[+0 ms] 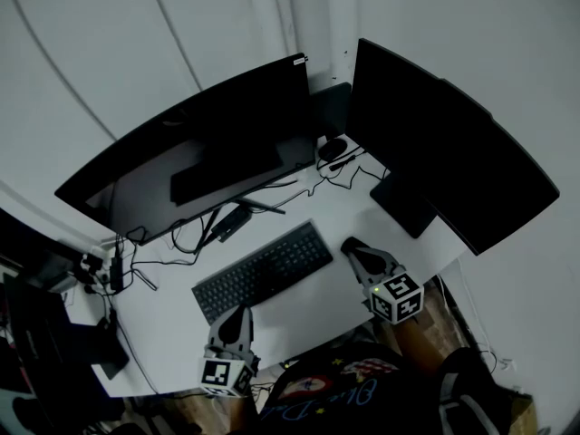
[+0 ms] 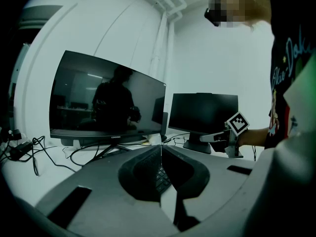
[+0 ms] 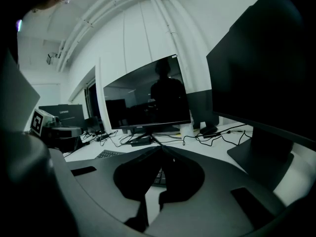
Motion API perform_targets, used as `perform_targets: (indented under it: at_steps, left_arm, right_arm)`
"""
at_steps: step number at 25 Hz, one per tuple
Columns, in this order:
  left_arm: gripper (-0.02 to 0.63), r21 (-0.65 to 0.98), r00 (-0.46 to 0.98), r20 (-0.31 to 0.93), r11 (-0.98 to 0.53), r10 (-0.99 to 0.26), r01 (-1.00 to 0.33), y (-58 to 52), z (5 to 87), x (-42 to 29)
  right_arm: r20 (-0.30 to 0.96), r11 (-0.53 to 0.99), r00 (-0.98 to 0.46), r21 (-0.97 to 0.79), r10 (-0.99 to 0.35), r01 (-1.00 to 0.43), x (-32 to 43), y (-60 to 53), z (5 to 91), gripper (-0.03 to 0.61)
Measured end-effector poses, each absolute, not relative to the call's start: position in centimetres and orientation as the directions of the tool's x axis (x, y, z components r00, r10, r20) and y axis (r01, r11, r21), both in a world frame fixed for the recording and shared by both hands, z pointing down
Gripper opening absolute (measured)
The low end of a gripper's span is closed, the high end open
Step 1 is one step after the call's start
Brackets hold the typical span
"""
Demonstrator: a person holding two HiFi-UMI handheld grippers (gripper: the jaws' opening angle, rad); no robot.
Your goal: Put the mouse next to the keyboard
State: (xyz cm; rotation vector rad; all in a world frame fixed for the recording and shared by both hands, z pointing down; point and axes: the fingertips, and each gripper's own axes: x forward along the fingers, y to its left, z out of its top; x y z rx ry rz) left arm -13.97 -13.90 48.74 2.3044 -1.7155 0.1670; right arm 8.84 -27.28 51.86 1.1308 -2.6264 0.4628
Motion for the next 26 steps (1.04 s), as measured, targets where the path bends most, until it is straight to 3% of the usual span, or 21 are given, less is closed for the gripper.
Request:
perform_targets:
  at_steps: [26]
  left_arm:
    - [0.003,0.149,0.335,0.25,-0.306,-0.908,-0.94,-13.9,48.6,-13.5]
  right_arm:
    - [0.352,0.658,-0.674,-0.182,-0.65,-0.73,8.7,-25.9,51.2,-0.002]
